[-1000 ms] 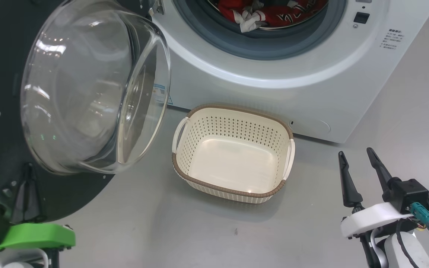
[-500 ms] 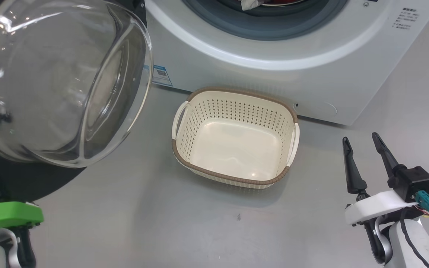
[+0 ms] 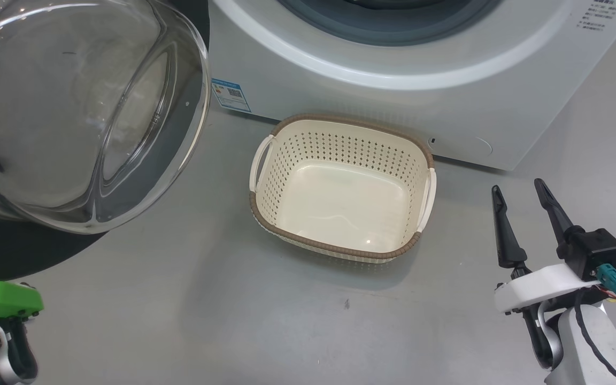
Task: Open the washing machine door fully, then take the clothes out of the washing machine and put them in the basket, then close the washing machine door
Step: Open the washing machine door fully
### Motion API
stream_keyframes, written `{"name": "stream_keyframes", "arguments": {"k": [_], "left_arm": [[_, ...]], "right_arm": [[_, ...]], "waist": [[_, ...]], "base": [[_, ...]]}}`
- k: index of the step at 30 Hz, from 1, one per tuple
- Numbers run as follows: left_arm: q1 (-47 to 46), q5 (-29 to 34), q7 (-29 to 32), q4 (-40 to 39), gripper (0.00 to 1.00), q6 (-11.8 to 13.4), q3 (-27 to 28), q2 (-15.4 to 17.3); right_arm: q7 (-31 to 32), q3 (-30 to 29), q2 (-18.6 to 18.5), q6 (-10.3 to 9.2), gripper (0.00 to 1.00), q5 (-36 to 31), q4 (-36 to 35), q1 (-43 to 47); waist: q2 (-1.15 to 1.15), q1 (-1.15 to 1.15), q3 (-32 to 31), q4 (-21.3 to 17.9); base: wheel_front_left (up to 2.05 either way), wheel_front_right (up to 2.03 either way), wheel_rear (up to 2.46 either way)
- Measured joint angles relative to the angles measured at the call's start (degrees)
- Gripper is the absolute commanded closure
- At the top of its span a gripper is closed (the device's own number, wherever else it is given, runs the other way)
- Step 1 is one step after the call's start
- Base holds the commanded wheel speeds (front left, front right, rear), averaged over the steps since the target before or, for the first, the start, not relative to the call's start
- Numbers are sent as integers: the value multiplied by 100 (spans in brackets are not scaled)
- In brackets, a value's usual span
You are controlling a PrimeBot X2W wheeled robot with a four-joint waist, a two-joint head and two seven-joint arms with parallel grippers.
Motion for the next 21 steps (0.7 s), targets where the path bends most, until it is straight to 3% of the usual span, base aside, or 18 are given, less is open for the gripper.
{"name": "stream_keyframes", "arguments": {"k": [11,21], "left_arm": [[2,131,-16,18,100,1,-79,-116],[299,548,-16,-501,100,0,-165,-254]], "right_arm": [[0,-2,1,40,0,-14,42,-19],[0,-37,14,44,0,-12,155,-5]], "waist": [[0,0,-36,42],[0,0,-272,66]], "base": [[0,0,0],[0,0,0]]}}
